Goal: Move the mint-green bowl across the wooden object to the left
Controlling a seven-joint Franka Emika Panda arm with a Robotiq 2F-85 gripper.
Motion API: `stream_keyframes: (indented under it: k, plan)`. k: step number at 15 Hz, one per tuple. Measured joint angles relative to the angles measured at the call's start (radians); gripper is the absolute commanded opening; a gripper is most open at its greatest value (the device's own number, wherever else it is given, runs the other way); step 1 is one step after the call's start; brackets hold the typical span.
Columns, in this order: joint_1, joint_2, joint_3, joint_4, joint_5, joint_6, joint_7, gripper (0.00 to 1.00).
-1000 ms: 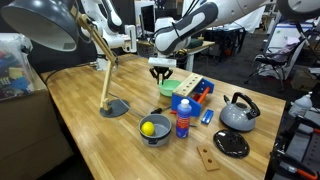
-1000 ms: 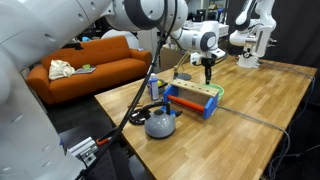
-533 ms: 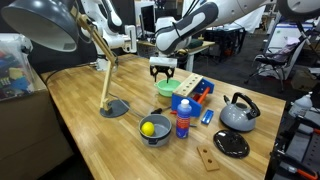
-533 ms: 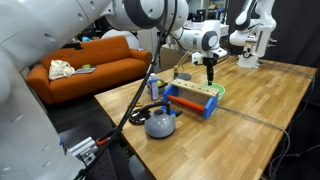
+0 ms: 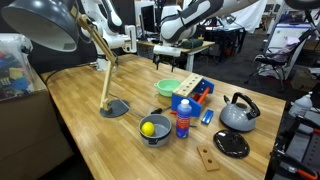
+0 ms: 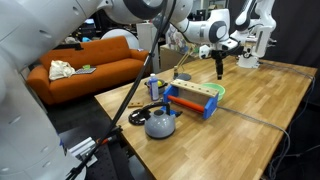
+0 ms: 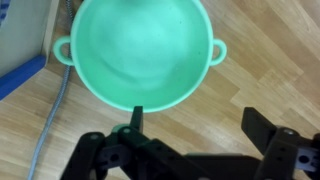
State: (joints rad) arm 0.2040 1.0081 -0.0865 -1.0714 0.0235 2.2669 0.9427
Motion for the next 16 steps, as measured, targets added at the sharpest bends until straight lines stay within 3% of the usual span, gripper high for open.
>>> stream_keyframes:
  k: [4, 8, 13, 16]
  plan:
    - [-0.049, -0.091, -0.007, -0.085, 0.005, 0.001, 0.002, 1.00]
    - [-0.099, -0.205, -0.047, -0.241, 0.022, 0.003, 0.059, 1.00]
    - [-0.161, -0.404, -0.101, -0.531, 0.083, -0.002, 0.180, 1.00]
    - [-0.226, -0.526, -0.116, -0.744, 0.144, -0.020, 0.176, 1.00]
